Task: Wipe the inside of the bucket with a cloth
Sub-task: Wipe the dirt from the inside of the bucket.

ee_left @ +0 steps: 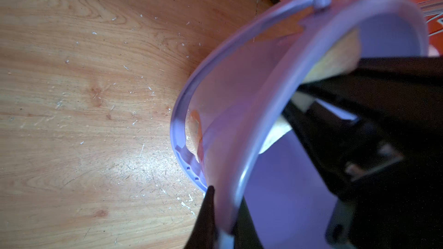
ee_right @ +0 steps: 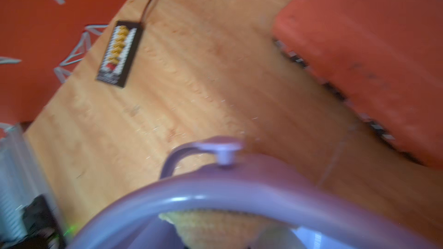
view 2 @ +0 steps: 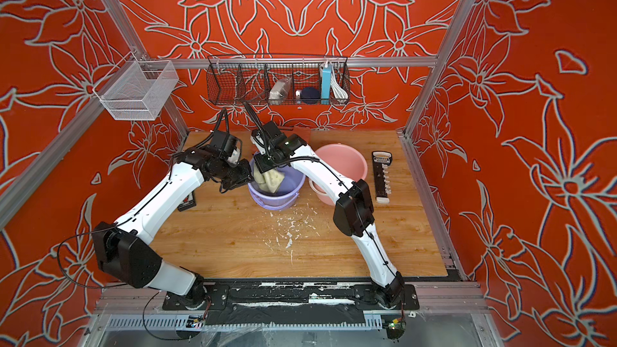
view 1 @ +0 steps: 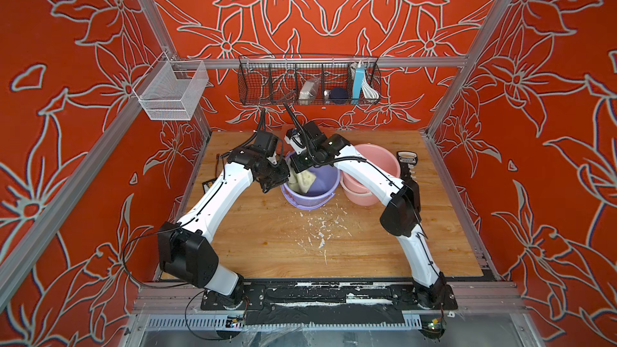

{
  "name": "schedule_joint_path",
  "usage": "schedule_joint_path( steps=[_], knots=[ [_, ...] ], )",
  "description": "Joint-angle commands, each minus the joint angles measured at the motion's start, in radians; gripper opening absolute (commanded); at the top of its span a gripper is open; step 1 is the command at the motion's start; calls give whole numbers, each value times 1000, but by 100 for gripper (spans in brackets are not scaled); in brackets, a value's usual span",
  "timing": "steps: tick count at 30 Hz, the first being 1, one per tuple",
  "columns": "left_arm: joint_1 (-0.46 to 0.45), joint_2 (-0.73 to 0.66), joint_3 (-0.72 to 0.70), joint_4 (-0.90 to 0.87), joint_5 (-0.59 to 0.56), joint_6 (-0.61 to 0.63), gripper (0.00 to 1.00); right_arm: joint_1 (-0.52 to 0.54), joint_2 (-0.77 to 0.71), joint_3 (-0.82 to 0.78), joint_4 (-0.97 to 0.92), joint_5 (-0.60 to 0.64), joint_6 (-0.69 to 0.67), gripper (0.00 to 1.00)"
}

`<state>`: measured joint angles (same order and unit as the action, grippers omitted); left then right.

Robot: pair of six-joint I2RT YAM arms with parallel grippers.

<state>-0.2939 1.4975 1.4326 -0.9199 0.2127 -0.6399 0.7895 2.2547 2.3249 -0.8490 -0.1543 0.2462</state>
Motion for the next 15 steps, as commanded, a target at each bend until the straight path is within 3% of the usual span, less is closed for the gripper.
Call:
schedule_joint_path(
  steps=[1,7,15],
  knots=[
    [-10,-32,34,-28,-90,13,0,-23,49,106,-101,304,-30,0],
    [-10,-38,45,-8,-190,-11,0,-38,82,163,-293,485,-72,0],
    [-8,-13,71,27,-235,-16,0,-31,-96,-164,-316,477,-49,0]
  ],
)
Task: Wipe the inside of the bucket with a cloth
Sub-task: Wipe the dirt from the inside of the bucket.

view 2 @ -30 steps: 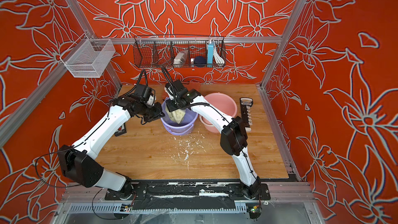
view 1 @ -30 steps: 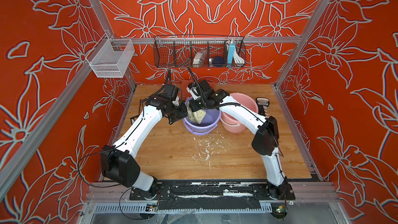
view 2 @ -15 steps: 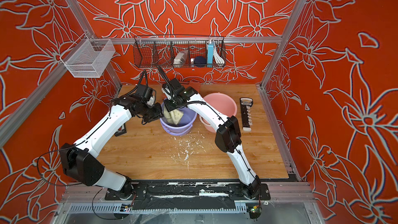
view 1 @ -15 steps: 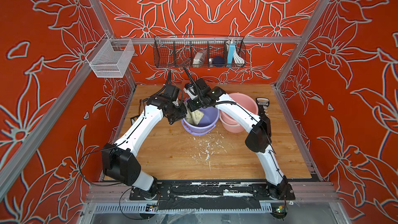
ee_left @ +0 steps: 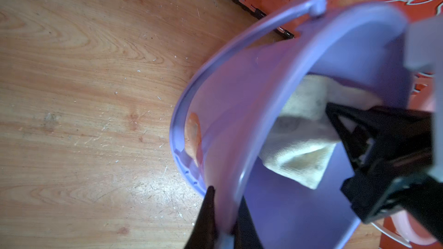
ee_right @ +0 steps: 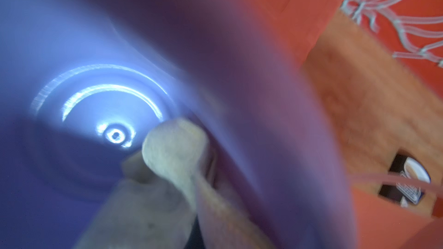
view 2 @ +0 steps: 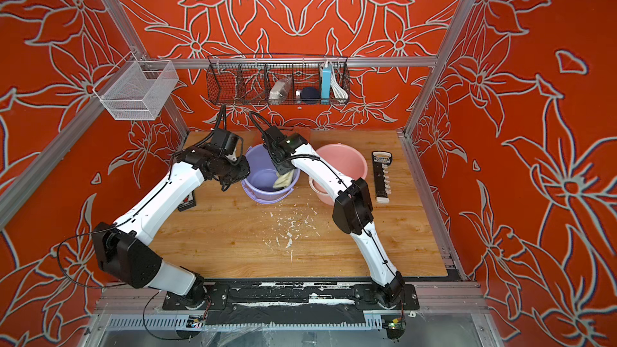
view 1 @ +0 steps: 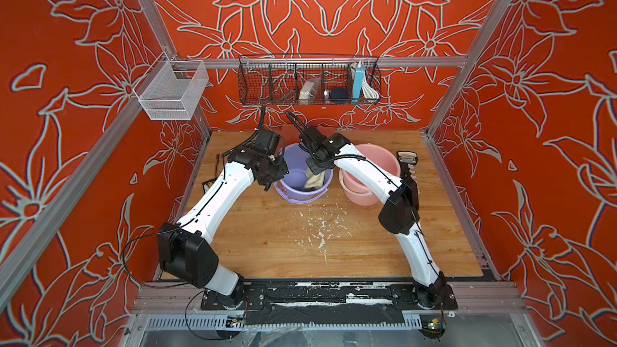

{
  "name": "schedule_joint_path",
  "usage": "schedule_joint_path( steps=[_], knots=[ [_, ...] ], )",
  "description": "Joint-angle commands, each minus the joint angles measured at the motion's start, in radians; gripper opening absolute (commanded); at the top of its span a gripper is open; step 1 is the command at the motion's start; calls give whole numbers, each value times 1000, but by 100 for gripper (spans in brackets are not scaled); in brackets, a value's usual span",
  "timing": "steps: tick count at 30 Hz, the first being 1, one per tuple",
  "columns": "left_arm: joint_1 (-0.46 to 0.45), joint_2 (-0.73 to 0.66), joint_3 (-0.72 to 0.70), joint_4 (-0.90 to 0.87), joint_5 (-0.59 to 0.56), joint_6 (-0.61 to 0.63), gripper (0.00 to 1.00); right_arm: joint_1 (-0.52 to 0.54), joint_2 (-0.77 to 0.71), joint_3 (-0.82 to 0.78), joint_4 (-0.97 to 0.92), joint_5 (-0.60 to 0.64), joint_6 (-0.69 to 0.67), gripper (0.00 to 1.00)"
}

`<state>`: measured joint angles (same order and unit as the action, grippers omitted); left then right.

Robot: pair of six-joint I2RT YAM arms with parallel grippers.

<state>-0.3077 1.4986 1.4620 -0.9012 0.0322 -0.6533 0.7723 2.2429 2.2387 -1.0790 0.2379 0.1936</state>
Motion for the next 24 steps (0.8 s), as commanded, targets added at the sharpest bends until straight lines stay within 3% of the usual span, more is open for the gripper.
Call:
schedule_joint_path(
  steps=[1,4,8,12,20,24],
  knots=[
    [7,-9,48,5,-59,-3,0,-13,-115,-122,-81,61,10,0],
    [10,-1,58,12,-52,-2,0,-6,-190,-228,-50,-84,-1,0],
    [10,16,76,7,-36,5,0,2,-266,-334,71,-373,-47,0],
    [10,31,84,-5,-10,18,0,4,-239,-308,108,-606,-85,0],
    [14,62,92,-25,95,39,0,0,41,117,-165,-458,-145,0],
    [18,77,93,-31,159,35,0,-5,107,201,-178,-413,-127,0]
  ],
)
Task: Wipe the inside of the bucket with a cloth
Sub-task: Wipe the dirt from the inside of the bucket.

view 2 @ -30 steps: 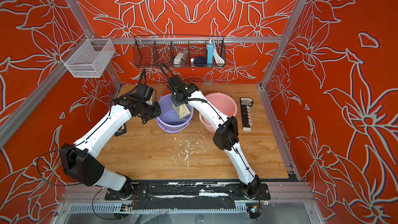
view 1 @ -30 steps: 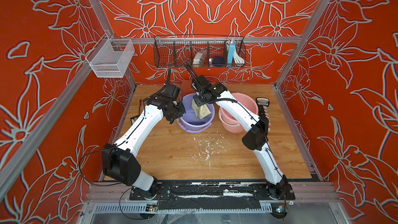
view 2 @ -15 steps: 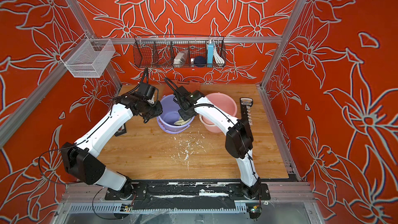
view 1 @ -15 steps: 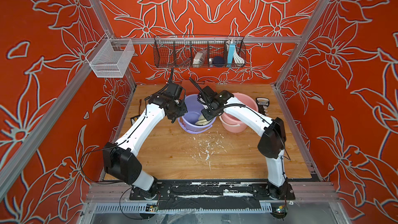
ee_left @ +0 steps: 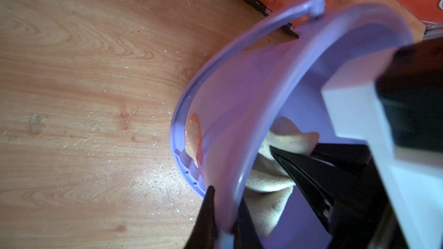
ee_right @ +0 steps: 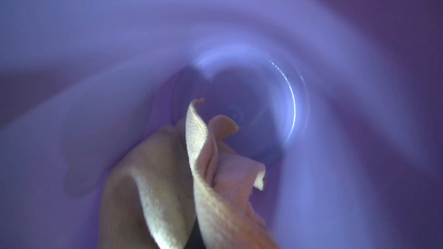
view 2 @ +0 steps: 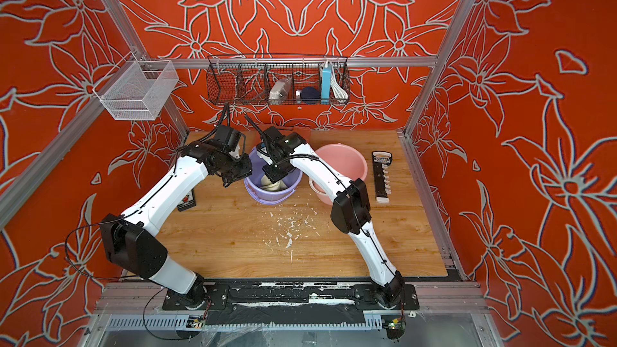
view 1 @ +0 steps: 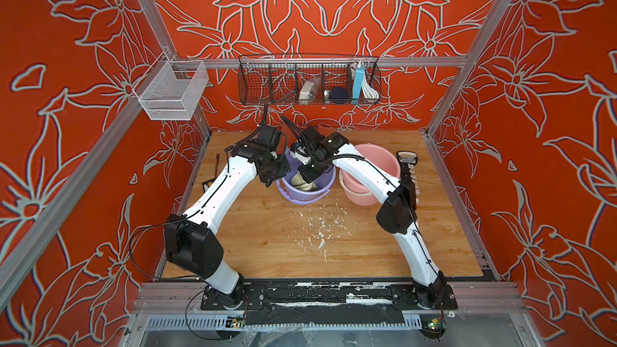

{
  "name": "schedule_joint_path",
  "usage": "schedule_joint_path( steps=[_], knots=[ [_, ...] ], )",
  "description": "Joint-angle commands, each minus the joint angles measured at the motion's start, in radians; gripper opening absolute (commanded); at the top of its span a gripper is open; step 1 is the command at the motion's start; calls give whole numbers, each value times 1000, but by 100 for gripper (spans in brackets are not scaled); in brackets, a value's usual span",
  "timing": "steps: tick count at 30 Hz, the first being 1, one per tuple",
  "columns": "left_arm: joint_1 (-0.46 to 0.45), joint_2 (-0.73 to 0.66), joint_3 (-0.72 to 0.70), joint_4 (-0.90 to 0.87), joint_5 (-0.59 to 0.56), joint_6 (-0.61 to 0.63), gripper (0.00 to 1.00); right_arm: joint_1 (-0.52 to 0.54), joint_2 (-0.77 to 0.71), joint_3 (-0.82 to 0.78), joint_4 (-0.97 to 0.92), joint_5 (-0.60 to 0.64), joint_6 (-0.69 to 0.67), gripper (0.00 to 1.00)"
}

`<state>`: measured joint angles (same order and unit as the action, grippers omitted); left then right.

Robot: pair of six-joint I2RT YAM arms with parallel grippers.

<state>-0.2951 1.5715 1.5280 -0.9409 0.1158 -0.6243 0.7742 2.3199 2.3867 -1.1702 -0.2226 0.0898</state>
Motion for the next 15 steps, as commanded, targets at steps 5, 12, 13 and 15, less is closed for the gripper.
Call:
schedule_joint_path(
  steps=[5,12,13,15],
  knots=[
    [8,19,22,6,170,-8,0,-5,-24,-82,90,82,9,0],
    [9,42,24,-14,276,-13,0,-4,-53,-224,303,29,13,0],
    [8,46,24,-14,291,-14,0,-3,-37,-212,299,33,12,0],
    [8,55,17,-8,325,-20,0,-3,-10,-206,307,49,22,0]
  ],
)
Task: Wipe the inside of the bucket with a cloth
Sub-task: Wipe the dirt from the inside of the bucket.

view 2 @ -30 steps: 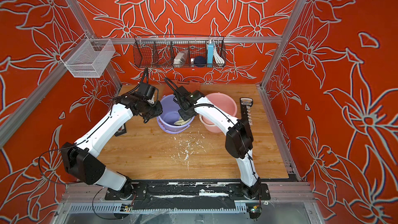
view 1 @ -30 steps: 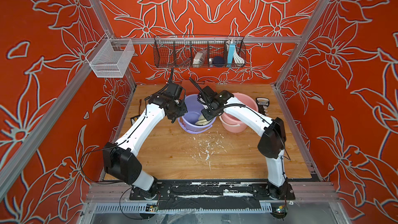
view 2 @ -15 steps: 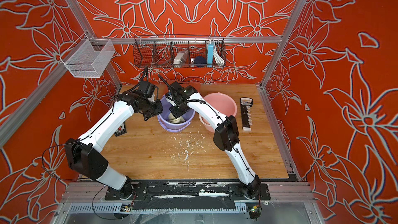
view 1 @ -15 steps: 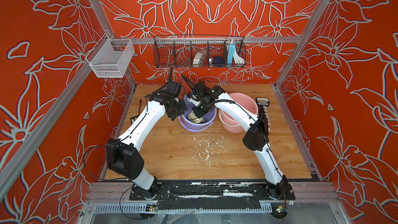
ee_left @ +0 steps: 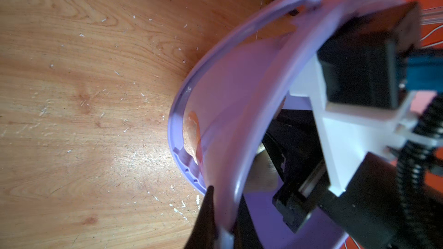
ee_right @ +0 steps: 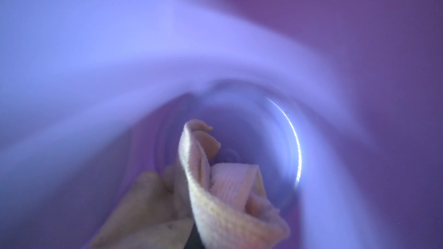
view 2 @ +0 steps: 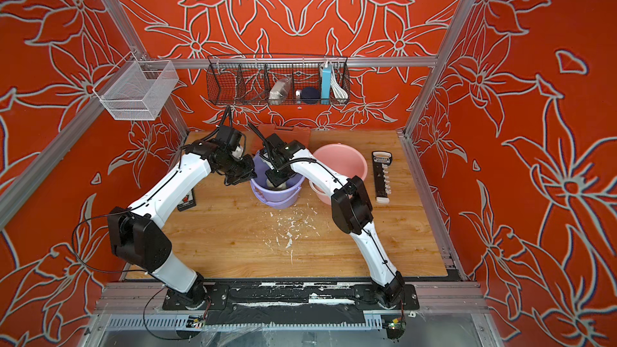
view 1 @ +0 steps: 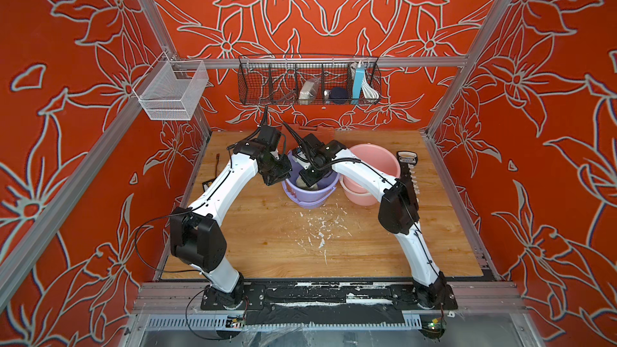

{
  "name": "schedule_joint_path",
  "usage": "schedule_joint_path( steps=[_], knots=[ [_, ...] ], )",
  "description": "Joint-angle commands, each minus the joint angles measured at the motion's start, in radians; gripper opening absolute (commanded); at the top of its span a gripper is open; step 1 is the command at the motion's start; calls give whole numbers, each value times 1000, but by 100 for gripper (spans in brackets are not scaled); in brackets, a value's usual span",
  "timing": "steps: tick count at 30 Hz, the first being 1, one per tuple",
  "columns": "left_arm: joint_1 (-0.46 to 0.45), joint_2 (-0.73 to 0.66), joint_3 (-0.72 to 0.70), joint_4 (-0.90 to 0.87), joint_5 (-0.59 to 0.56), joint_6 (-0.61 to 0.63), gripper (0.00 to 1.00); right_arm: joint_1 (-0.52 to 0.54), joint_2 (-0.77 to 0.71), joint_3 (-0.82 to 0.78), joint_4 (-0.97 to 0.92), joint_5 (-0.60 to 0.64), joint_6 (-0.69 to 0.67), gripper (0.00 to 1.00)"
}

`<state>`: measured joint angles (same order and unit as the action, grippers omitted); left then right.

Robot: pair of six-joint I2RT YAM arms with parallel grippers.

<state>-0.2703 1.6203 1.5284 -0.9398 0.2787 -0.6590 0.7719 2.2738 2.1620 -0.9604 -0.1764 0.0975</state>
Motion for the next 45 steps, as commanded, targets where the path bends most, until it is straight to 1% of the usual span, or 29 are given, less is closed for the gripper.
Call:
schedule_joint_path(
  steps=[1,4,7,9,13,14,17,19,21,24,28,30,32,33,34,35,37,38,41,42,43,45],
  knots=[
    [-17,9,13,-8,179,12,0,0,39,10,114,9,22,0],
    [-18,17,-5,-11,212,14,0,4,39,-24,174,77,45,0],
    [-18,20,-19,-15,234,19,0,7,65,-10,180,169,49,0],
    [-20,25,-22,-19,258,17,0,6,104,38,141,237,51,0],
    [-26,19,-39,-21,289,19,0,6,230,183,1,458,53,0],
    [-26,15,-47,-19,292,18,0,6,263,216,-31,493,43,0],
    [-27,-2,-65,-17,299,19,0,4,338,293,-131,578,42,0],
    [-27,-7,-71,-14,298,19,0,0,355,294,-160,613,54,0],
    [-26,-8,-75,-8,311,15,0,-11,357,280,-180,613,77,0],
    [-26,-8,-75,2,308,8,0,-30,361,254,-208,549,96,0],
    [-26,-1,-58,-5,291,14,0,-43,392,263,-293,402,81,0],
    [-25,2,-49,-5,289,13,0,-41,401,251,-313,262,47,0],
    [-25,9,-37,-6,286,11,0,-36,391,218,-316,81,2,0],
    [-26,10,-32,-7,282,10,0,-33,383,205,-315,23,-11,0],
    [-26,12,-27,-5,277,9,0,-33,369,187,-302,-71,-32,0],
    [-26,14,-24,-3,272,9,0,-33,346,161,-277,-175,-52,0],
    [-24,21,-15,-4,273,7,0,-34,304,119,-224,-314,-59,0],
    [-24,26,-10,-5,276,7,0,-36,275,101,-187,-402,-61,0],
    [-24,28,-11,-1,273,4,0,-37,193,47,-37,-570,-29,0],
    [-23,26,-13,-1,272,4,0,-39,172,45,-11,-606,-18,0],
    [-21,27,-14,0,272,4,0,-42,152,46,13,-609,-6,0],
    [-16,27,-18,-1,276,3,0,-47,108,21,68,-572,21,0]
  ],
)
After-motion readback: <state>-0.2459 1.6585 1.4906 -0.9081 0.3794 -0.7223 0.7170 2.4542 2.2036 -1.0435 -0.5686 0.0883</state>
